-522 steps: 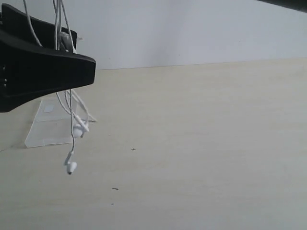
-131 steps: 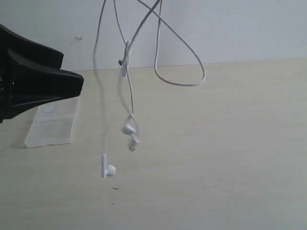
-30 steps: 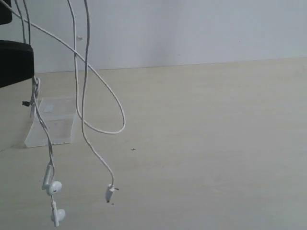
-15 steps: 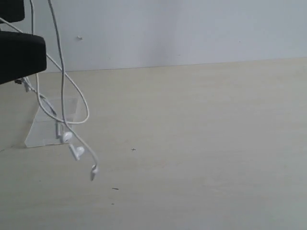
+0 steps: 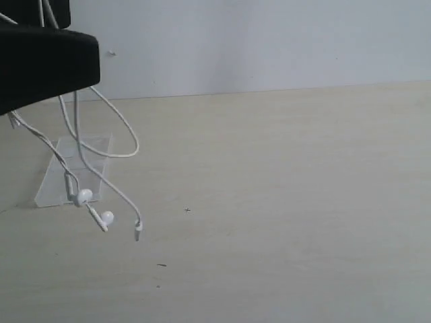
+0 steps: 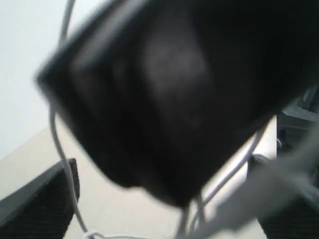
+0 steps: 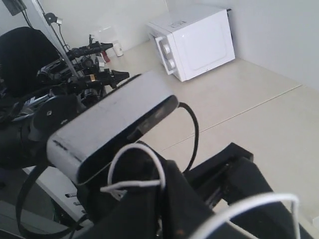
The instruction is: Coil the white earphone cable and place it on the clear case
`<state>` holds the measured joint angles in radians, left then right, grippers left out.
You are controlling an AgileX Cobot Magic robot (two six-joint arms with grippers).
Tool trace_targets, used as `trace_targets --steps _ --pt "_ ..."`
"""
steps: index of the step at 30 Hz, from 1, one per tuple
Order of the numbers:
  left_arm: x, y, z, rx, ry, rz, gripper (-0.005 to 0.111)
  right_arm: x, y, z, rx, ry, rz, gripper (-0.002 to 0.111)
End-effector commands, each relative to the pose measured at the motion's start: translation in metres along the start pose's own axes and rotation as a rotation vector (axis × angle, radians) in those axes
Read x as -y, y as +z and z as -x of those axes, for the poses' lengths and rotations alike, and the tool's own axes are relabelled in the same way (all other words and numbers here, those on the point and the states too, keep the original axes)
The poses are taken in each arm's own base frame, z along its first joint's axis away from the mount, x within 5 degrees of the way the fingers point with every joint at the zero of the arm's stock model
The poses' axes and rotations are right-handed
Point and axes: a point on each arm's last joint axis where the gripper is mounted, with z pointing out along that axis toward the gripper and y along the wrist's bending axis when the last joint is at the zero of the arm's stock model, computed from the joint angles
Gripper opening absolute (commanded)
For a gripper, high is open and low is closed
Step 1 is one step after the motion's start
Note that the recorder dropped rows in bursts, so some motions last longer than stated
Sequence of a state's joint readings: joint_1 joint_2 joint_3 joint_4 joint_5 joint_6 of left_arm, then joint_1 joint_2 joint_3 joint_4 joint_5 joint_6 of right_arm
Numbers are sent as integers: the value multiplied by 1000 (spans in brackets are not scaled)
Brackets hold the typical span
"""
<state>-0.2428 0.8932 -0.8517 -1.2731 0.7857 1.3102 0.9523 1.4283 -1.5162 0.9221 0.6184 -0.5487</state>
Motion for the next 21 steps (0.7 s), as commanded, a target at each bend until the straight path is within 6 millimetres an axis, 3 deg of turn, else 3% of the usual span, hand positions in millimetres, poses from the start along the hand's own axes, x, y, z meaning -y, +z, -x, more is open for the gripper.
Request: trace_targets --steps 1,5,8,14,21 --pt "-3 5 -3 -2 -24 -13 74 -3 1 4 36 3 33 0" --pt "-3 5 -3 -2 -24 -13 41 -4 0 4 35 -8 38 0" --pt "-4 5 -3 -9 -18 -12 25 -4 0 4 35 -9 42 0" --pt "-5 5 -7 -53 2 2 10 -5 -3 6 45 -20 35 0" --pt "-6 5 -9 -78 -4 10 10 -9 -10 11 81 -37 21 0"
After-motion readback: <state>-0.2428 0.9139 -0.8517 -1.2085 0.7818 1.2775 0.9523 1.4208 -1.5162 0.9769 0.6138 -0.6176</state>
